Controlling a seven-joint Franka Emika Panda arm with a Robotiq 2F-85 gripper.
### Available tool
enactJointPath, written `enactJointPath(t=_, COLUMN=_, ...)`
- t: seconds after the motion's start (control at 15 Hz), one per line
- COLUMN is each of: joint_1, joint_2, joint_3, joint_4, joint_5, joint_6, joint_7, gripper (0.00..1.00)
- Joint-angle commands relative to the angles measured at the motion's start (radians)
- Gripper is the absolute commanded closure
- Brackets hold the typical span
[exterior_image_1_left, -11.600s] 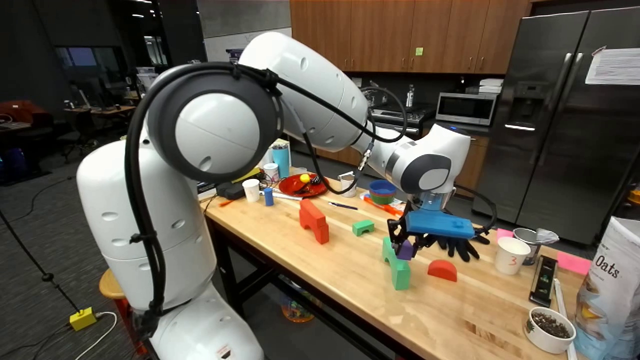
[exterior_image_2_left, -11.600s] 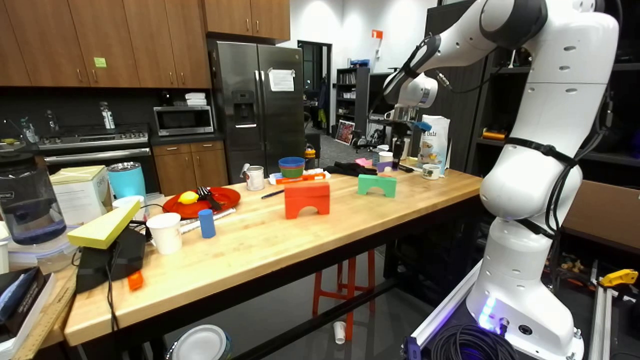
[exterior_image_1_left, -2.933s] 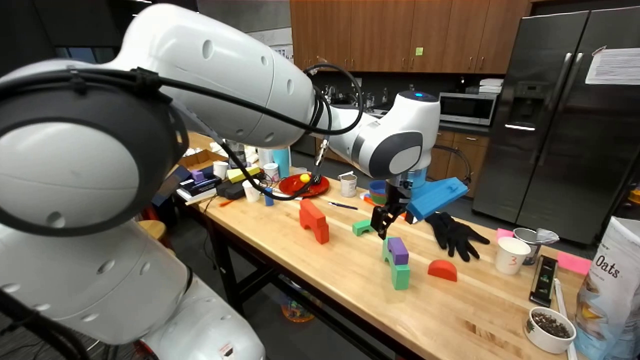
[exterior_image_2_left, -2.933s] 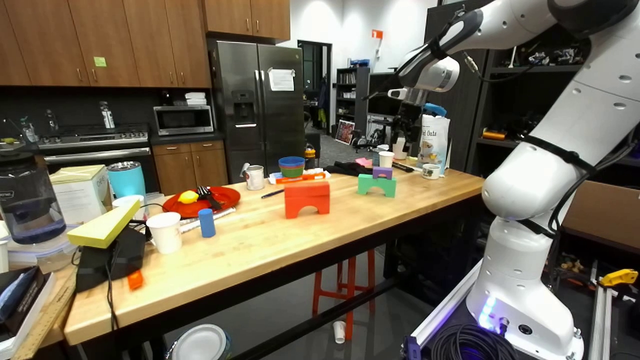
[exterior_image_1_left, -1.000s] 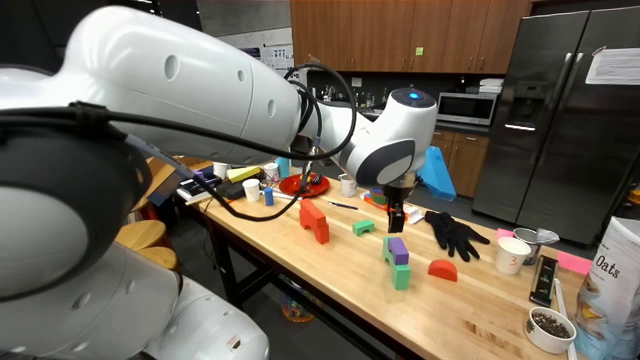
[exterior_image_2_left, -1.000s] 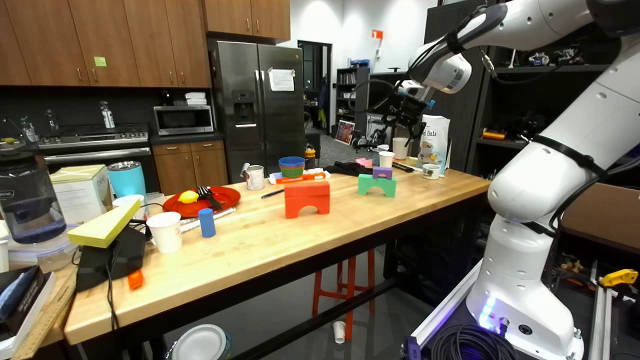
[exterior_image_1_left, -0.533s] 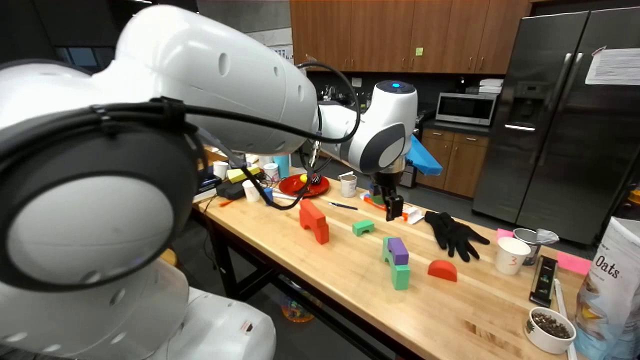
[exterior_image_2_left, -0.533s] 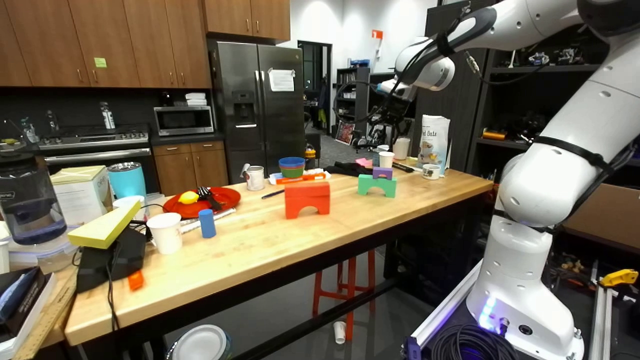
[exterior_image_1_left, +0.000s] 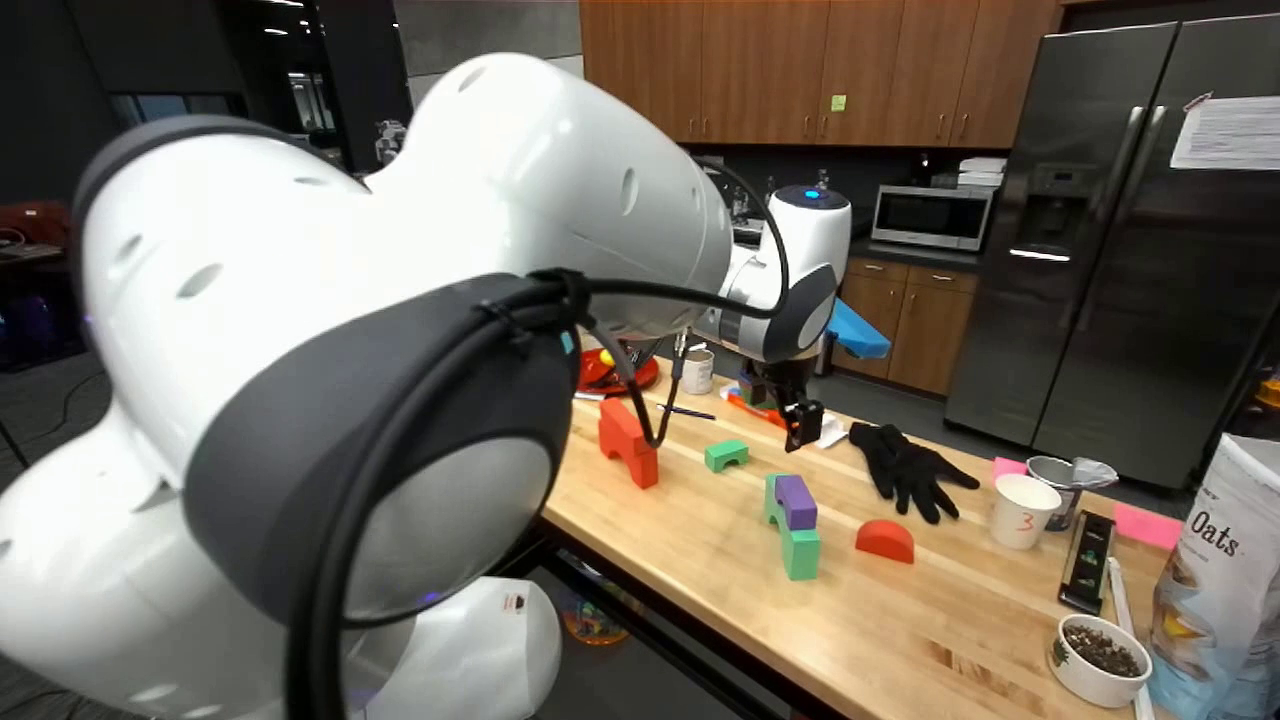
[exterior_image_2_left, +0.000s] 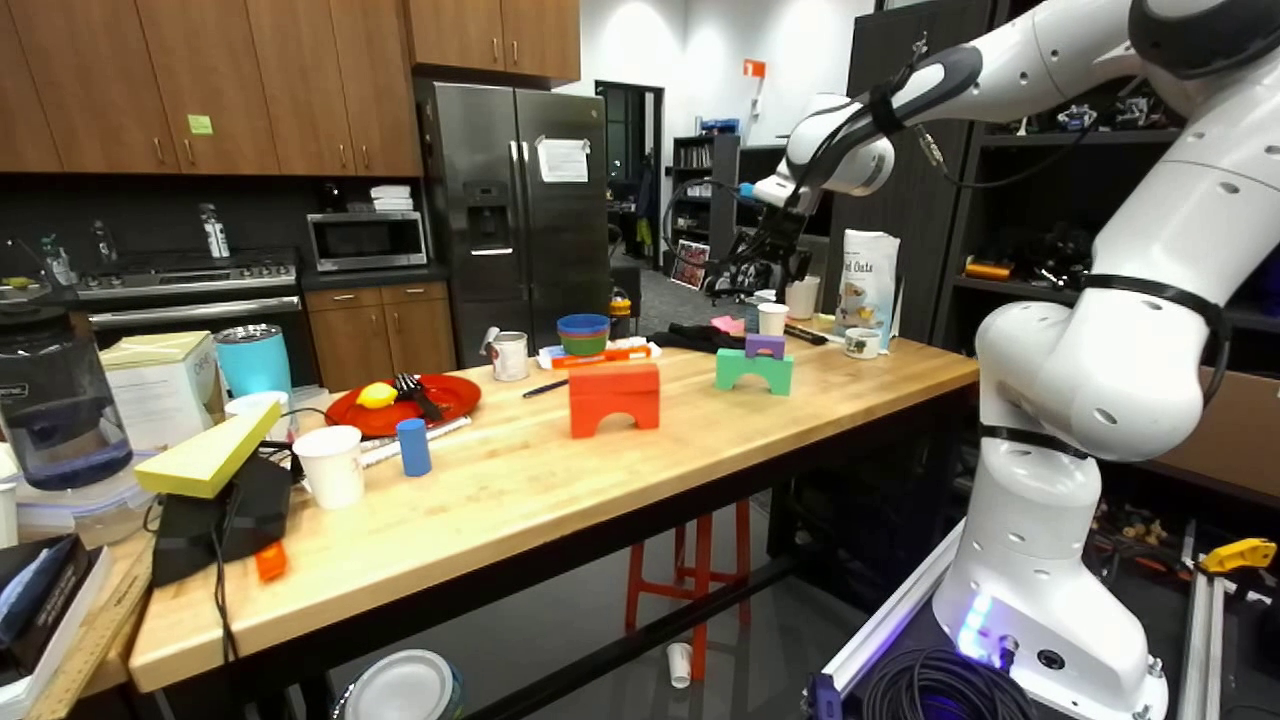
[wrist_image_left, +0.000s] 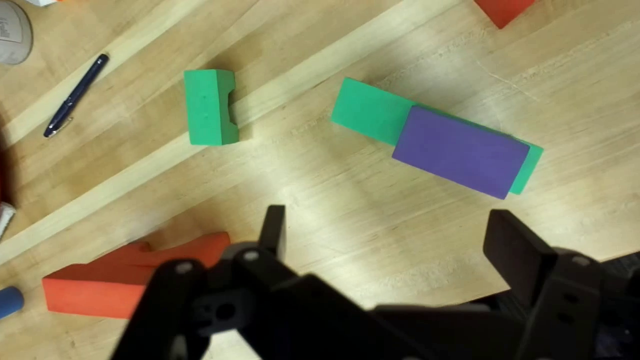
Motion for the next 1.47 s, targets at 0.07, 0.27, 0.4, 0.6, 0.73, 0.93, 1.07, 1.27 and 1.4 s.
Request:
enactJointPath(t=0.07, joint_1=0.216, joint_2=-0.084, joint_3=-0.199, joint_4=0.053, joint_5=-0.109, joint_6=-0.013, joint_7=0.000, gripper=0.00)
enactJointPath(t=0.27, joint_1=0.371, joint_2=-0.154, joint_3=-0.308, joint_4=0.112, joint_5=-0.219, joint_6=-0.056, joint_7=0.000, gripper=0.00)
enactJointPath(t=0.4, joint_1=0.469, joint_2=-0.219, joint_3=-0.363, joint_4=0.152, joint_5=-0.297, joint_6=-0.100, joint_7=0.000, gripper=0.00)
enactJointPath(t=0.6, joint_1=0.583, joint_2=-0.315, joint_3=-0.415, joint_4=0.208, joint_5=-0.385, joint_6=-0.185, joint_7=0.000, gripper=0.00)
enactJointPath(t=0.73, joint_1=0.636, joint_2=-0.379, joint_3=-0.434, joint_4=0.236, joint_5=-0.426, joint_6=-0.229, joint_7=0.000, gripper=0.00)
enactJointPath(t=0.93, joint_1=0.693, joint_2=-0.462, joint_3=-0.447, joint_4=0.275, joint_5=-0.462, joint_6=-0.296, joint_7=0.000, gripper=0.00)
enactJointPath(t=1.07, joint_1=0.721, joint_2=-0.512, joint_3=-0.450, joint_4=0.298, joint_5=-0.480, joint_6=-0.334, joint_7=0.000, gripper=0.00)
enactJointPath(t=1.27, joint_1=0.758, joint_2=-0.583, joint_3=-0.447, joint_4=0.328, joint_5=-0.516, joint_6=-0.392, joint_7=0.000, gripper=0.00)
enactJointPath(t=1.4, joint_1=0.774, joint_2=-0.636, joint_3=-0.437, joint_4=0.337, joint_5=-0.557, joint_6=-0.438, joint_7=0.000, gripper=0.00)
